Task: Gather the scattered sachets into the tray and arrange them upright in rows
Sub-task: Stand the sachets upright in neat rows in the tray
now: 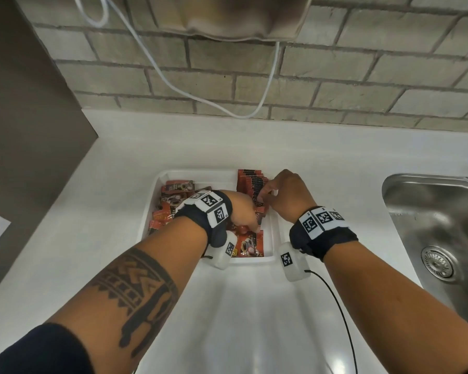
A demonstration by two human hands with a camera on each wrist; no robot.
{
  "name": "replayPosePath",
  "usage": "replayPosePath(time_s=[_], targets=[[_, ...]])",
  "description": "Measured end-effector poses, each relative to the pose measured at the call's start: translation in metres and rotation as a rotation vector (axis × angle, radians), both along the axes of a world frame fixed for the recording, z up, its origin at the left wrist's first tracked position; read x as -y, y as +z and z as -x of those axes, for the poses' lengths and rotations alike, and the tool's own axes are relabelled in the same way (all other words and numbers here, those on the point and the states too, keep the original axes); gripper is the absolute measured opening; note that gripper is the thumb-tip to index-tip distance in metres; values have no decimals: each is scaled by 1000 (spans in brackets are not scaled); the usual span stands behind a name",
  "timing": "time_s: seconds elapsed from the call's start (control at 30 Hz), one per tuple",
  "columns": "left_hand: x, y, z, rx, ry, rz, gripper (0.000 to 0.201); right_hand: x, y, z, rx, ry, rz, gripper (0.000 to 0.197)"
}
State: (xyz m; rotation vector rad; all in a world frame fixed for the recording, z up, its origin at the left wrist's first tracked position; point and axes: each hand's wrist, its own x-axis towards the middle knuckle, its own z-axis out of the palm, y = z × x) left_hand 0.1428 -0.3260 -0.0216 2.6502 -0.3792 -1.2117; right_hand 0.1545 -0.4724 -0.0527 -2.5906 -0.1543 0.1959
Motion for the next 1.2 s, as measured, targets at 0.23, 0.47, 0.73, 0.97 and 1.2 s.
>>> replayPosePath(time_s=[0.23, 0.47, 0.73, 0.97, 1.2], targets=[[4, -3, -3, -29, -15, -16, 47, 2, 4, -3, -8, -9, 8, 7], [4, -6, -3, -30, 1, -11, 45, 2, 15, 4, -26, 37, -15, 13], [2, -7, -2, -26, 12, -3, 43, 3, 24, 10, -5, 44, -29, 15], [-16, -9, -4, -135, 170, 217, 31, 17, 23, 17, 105, 14, -128, 9], [-33, -1, 0, -294, 419, 809, 30, 20, 30, 20, -43, 44, -327, 15]])
